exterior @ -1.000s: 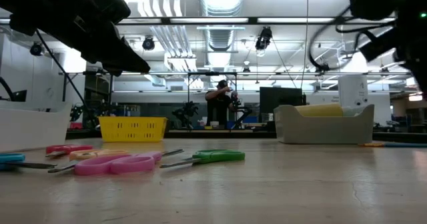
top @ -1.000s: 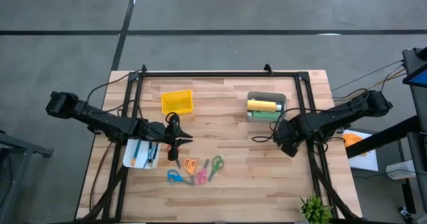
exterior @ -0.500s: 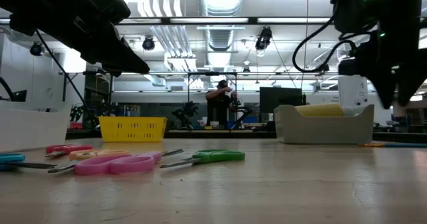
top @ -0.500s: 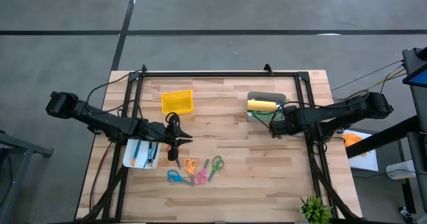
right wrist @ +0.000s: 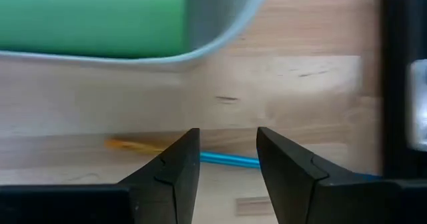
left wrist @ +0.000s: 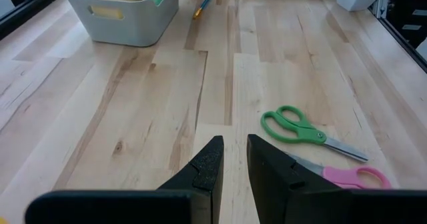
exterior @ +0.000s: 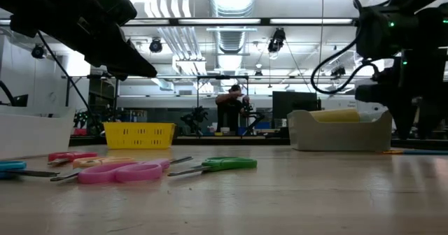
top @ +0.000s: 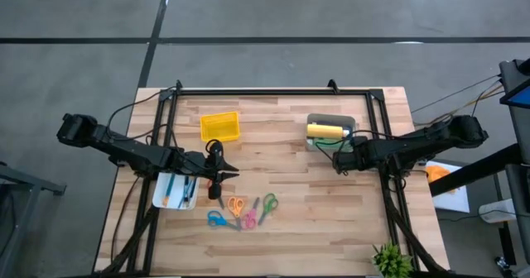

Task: Pick & Place Paint Supplies
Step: Put the blue paintbrush into the white bin

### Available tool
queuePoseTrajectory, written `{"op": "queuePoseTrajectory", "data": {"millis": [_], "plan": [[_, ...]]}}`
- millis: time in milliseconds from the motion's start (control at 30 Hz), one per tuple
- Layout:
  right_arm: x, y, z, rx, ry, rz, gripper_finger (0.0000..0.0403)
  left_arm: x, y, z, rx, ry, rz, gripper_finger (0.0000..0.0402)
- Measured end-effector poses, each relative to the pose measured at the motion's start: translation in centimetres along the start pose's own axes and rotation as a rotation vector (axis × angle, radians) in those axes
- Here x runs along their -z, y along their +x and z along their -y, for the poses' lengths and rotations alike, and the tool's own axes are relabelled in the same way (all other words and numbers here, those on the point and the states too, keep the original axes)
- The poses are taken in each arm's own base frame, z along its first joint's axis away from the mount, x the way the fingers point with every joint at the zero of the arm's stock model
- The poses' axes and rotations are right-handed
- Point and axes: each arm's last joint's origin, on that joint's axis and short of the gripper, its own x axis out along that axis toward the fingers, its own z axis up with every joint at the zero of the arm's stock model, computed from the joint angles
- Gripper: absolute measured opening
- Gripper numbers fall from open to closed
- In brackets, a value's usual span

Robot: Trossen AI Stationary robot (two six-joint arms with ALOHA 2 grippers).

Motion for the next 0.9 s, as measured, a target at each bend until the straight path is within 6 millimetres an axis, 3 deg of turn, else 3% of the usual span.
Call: {"op": "queuePoseTrajectory", "data": {"millis": [367,533,900], "plan": [[0.2,0.6,0.1,-0.018,-0.003,-0.016,0.0148,0.0,0.0,0.0,0.000,0.001,0.000,0.0071],[0.4,1.0,-0.1,-0.049,-0.144,-0.022,0.0148,0.0,0.0,0.0,0.000,0.004,0.000,0.0071],[0.8,2.4,0.4,-0.085,-0.098,-0.023,0.0148,0.0,0.0,0.0,0.000,0.004,0.000,0.0071]]}}
